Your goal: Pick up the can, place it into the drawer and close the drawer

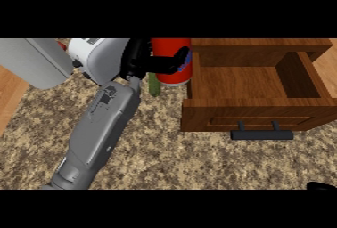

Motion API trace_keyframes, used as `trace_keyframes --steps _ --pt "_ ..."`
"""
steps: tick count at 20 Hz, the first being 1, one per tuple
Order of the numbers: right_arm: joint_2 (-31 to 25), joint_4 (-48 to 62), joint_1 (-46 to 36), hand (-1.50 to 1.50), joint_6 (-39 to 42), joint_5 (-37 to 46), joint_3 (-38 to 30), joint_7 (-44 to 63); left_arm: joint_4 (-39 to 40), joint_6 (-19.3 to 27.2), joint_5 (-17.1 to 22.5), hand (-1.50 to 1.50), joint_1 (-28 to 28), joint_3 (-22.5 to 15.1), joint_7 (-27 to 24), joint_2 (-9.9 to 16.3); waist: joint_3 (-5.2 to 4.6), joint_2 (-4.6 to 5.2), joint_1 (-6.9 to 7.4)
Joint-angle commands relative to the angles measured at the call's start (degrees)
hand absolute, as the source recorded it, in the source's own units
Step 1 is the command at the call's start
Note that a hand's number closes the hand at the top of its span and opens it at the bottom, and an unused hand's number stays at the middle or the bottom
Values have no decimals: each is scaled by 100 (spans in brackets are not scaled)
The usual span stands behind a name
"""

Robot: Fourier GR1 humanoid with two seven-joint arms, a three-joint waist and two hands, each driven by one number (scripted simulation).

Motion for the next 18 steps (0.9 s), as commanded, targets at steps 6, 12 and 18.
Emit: trace_keyframes --steps 6,12,18 --pt "180 263 -4 -150 11 260 222 -400 292 631 -35 150 -1234 -247 705 -8 1 28 -60" --pt "-160 132 -405 -150 -100 81 28 268 1046 1059 265 150 -2476 -461 1165 -8 2 38 -159" --pt "-67 -44 -315 -150 -155 107 84 295 2111 1036 467 150 -3400 -368 1128 -8 5 66 -247"
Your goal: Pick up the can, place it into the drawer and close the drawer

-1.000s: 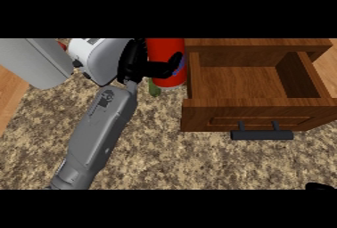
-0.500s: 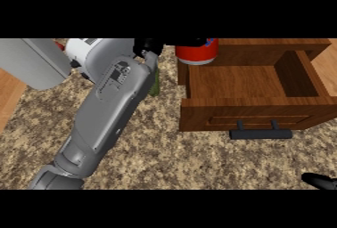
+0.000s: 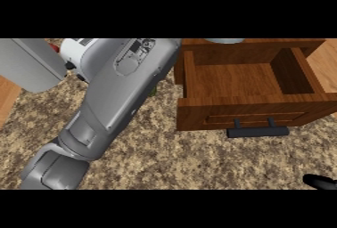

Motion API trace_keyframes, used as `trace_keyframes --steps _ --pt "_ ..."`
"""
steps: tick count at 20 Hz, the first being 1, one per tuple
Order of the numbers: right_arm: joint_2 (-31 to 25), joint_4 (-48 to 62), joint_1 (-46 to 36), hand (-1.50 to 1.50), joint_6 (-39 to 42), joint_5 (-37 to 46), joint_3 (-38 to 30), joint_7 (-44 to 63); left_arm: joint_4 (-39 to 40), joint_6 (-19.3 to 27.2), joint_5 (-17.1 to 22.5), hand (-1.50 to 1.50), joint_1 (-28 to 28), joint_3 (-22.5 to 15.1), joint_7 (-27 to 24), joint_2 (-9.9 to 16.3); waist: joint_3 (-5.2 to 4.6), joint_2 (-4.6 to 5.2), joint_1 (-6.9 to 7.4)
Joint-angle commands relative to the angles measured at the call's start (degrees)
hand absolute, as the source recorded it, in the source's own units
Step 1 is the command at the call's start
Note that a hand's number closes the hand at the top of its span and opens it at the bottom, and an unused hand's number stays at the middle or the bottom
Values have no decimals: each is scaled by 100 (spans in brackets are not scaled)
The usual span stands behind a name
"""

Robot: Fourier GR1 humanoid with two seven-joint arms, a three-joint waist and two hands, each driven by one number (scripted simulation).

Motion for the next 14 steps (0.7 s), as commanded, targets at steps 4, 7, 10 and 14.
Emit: trace_keyframes --steps 4,7,10,14 --pt "-188 310 -269 -150 50 -104 -173 -139 665 352 691 150 -402 -734 -168 -2 4 18 -84" --pt "-176 126 -321 -150 22 -72 27 171 1313 472 684 150 -1239 -579 37 -2 11 69 -270" --pt "-228 -22 -531 -150 -113 -40 29 366 1579 330 839 150 -1110 -666 -327 -2 8 80 -272" --pt "-265 8 -611 -150 -110 0 80 402 1728 641 999 150 -1175 -859 -411 -2 8 68 -263"
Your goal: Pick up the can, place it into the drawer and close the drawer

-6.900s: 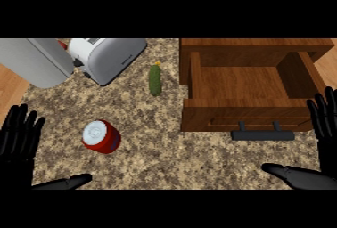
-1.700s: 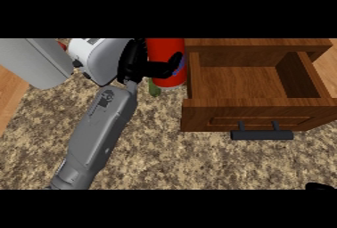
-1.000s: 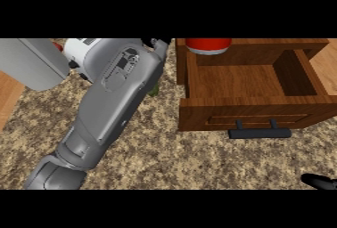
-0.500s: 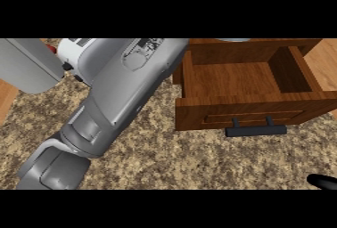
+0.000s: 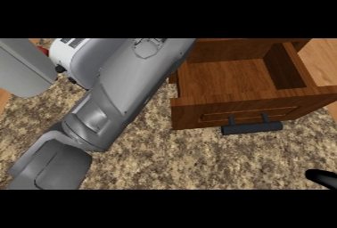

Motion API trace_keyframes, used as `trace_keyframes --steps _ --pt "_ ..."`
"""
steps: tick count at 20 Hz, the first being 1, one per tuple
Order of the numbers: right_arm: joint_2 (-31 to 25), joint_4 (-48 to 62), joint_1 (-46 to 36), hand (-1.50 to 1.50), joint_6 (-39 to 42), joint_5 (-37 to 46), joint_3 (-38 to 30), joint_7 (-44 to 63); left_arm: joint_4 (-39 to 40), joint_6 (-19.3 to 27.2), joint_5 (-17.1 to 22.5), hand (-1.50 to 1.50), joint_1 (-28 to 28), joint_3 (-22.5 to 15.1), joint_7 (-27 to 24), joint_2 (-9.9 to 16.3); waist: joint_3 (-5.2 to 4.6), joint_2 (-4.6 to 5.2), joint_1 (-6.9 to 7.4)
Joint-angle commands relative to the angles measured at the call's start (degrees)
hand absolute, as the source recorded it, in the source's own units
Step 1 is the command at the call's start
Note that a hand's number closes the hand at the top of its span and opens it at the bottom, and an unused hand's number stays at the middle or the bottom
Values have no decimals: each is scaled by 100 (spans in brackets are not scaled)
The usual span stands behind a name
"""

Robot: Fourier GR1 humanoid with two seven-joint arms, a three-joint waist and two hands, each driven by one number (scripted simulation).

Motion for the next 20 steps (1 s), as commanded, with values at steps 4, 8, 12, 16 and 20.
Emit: trace_keyframes --steps 4,8,12,16,20 --pt "-297 175 -155 -150 182 -323 -261 69 373 591 285 -150 -131 -270 -283 1 6 8 -110" --pt "-135 -109 -264 -150 4 -3 157 306 581 837 443 -150 -370 -297 -230 1 2 27 -134" --pt "-271 243 -23 -150 231 430 83 -506 758 777 472 -150 -373 -242 -556 1 9 68 -98" --pt "-557 225 -396 -150 368 890 467 -512 592 900 769 -150 -184 -404 -565 1 3 69 -138" --pt "-831 426 -614 -150 437 1545 716 -793 606 851 960 -150 -180 -257 -773 1 -2 67 -40"
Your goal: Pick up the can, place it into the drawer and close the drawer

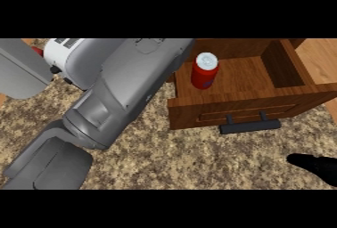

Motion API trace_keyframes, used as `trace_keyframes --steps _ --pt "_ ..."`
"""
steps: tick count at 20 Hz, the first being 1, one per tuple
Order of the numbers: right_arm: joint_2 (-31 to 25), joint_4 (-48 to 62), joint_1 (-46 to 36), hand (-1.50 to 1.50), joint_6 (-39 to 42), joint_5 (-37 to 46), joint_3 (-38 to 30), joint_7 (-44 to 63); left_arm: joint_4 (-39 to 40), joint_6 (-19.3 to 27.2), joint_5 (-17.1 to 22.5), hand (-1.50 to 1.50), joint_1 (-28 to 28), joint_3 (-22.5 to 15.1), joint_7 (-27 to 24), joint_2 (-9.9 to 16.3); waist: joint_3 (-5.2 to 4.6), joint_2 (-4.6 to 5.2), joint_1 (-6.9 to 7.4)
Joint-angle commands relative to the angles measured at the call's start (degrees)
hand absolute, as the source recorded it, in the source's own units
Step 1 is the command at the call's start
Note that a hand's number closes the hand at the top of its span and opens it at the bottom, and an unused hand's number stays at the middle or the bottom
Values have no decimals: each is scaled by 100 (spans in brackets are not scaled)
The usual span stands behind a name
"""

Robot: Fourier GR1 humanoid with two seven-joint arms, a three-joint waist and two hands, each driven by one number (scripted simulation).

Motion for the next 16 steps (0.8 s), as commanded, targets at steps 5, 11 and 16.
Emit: trace_keyframes --steps 5,11,16 --pt "-423 718 -410 -150 19 1550 711 -607 1 -36 429 -150 -133 235 -244 0 -5 12 160" --pt "-426 1797 -897 -150 -371 2843 1365 -898 89 -68 342 -150 -183 122 -363 0 -8 -38 424" --pt "-331 2856 -1043 -150 -837 3544 1770 -1546 369 -176 274 -150 -446 190 -241 23 -1 -29 460"
